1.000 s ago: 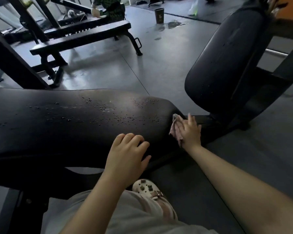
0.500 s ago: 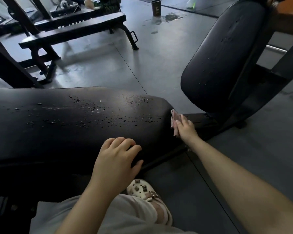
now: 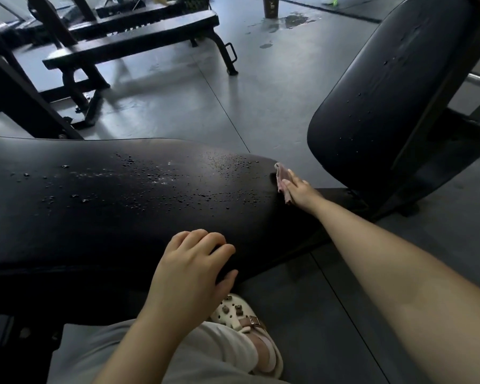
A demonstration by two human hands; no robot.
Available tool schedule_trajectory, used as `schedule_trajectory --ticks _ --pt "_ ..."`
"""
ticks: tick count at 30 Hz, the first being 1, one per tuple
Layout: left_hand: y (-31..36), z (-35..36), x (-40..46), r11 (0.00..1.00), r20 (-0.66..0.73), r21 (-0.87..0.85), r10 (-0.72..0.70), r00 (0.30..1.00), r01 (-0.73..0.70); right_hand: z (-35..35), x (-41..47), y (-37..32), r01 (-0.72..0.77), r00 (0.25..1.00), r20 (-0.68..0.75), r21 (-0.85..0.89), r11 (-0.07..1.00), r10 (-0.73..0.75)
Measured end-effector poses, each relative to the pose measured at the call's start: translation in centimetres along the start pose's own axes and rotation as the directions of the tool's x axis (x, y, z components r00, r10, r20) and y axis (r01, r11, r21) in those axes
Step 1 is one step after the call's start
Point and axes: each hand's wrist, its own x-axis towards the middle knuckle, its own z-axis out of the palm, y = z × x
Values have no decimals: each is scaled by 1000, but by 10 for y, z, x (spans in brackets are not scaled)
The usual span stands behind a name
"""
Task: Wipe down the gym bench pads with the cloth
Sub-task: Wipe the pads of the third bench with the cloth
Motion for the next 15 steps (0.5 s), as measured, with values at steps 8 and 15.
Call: schedule_trajectory --ticks 8,15 --pt "2 -1 1 1000 -8 4 0 1000 0 32 -78 33 26 951 -264 584 811 160" --pt "2 -2 0 1000 28 12 13 1000 -13 79 -128 -32 -26 812 -346 783 621 470"
